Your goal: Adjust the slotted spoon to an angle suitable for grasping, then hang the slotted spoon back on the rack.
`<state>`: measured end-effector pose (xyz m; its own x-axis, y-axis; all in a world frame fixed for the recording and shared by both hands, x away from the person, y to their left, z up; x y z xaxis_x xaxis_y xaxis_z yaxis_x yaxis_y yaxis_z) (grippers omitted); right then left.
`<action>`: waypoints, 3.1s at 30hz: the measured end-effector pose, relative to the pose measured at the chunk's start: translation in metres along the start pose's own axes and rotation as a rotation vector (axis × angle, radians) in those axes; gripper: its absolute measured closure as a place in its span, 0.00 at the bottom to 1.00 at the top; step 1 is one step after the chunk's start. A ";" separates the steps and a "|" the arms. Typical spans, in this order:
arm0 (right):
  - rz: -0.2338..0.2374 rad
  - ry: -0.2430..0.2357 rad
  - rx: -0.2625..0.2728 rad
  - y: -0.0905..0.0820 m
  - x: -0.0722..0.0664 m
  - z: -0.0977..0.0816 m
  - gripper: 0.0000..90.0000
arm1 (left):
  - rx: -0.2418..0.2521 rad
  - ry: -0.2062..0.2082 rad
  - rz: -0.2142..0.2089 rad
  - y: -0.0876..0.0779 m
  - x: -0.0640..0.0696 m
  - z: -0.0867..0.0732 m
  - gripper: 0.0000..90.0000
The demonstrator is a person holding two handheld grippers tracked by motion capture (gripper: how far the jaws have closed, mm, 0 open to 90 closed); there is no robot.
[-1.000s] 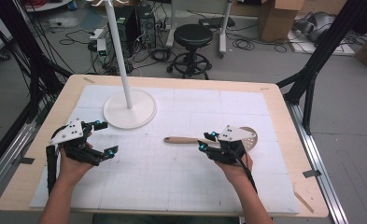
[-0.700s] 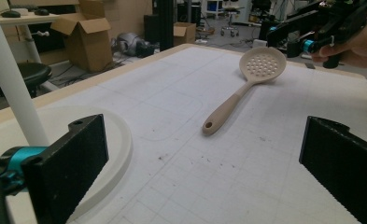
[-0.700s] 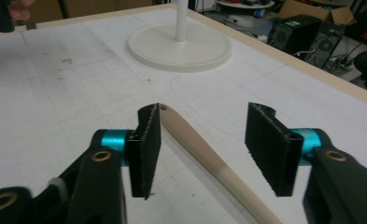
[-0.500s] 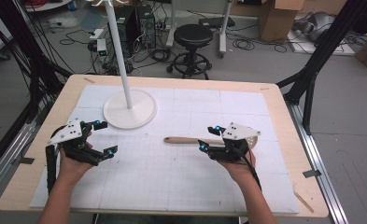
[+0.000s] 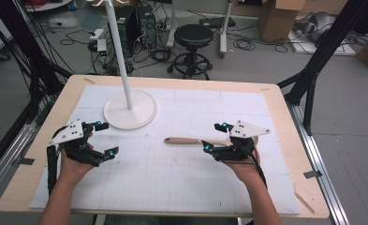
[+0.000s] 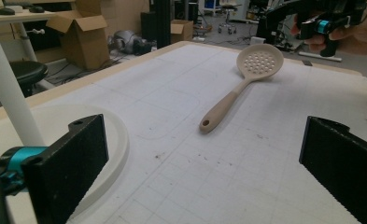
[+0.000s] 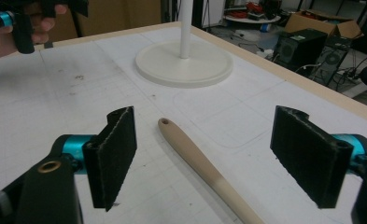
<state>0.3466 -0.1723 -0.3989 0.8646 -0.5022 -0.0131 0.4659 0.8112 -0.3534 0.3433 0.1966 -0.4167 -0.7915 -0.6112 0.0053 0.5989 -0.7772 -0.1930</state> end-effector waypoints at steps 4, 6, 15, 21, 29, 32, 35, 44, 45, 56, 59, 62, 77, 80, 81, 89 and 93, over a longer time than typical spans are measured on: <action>0.009 0.000 -0.012 0.000 -0.001 -0.002 0.23 | 0.006 0.002 0.000 0.001 -0.001 0.001 0.02; 0.011 -0.007 -0.025 -0.001 0.000 -0.004 0.22 | 0.004 -0.002 -0.001 0.001 -0.001 0.000 0.02; -0.018 -0.020 -0.056 -0.003 0.009 -0.008 0.22 | 0.001 0.000 -0.001 0.001 -0.001 0.000 0.02; -0.024 -0.040 -0.121 0.007 0.016 -0.013 0.22 | -0.004 0.005 -0.001 0.001 0.000 0.000 0.02; -0.010 -0.027 -0.224 0.029 0.024 -0.022 0.22 | 0.011 0.004 0.006 -0.002 0.000 0.003 0.02; -0.013 -0.033 -0.295 0.041 0.029 -0.028 0.23 | 0.011 0.004 0.000 -0.002 0.000 0.002 0.02; -0.012 -0.034 -0.360 0.053 0.032 -0.034 0.23 | 0.004 0.003 -0.004 0.000 -0.001 0.001 0.02; -0.011 -0.017 -0.533 0.078 0.047 -0.056 0.29 | 0.011 0.000 0.004 -0.001 -0.001 0.002 0.02; -0.013 -0.011 -0.549 0.079 0.047 -0.059 0.31 | 0.009 -0.001 0.002 -0.001 -0.001 0.001 0.02; 0.052 0.075 -0.612 0.081 0.043 -0.065 0.62 | 0.004 0.006 0.003 0.000 0.001 0.001 0.02; 0.054 0.049 -0.636 0.081 0.042 -0.063 0.64 | 0.004 0.009 0.002 0.000 0.000 0.001 0.02; 0.053 0.032 -0.650 0.082 0.040 -0.063 0.65 | 0.002 0.008 0.002 0.000 0.000 0.001 0.02; 0.054 0.082 -0.681 0.083 0.033 -0.061 0.85 | 0.017 0.004 0.008 -0.003 -0.001 0.003 0.02; 0.050 0.092 -0.679 0.082 0.033 -0.060 0.85 | 0.018 0.005 0.008 -0.003 -0.002 0.004 0.02; 0.054 0.086 -0.675 0.082 0.033 -0.060 0.84 | 0.018 0.004 0.008 -0.003 -0.002 0.004 0.02; 0.067 0.081 -0.501 0.066 0.029 -0.022 0.84 | 0.018 0.004 0.008 -0.003 -0.002 0.003 0.02; 0.077 0.058 -0.416 0.057 0.025 0.009 0.84 | 0.018 0.006 0.010 -0.003 -0.001 0.004 0.02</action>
<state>0.3964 -0.1361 -0.4111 0.8765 -0.4704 -0.1024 0.2747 0.6633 -0.6961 0.3428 0.1989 -0.4123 -0.7864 -0.6177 -0.0023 0.6085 -0.7740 -0.1750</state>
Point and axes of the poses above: each handheld gripper's, and its own axes: y roughly forward along the jaws, z roughly out of its top, x roughly to its right, the point moved 7 cm from there along y, roughly forward along the jaws, and after that the axes turned 7 degrees about z, right-handed, at the moved point
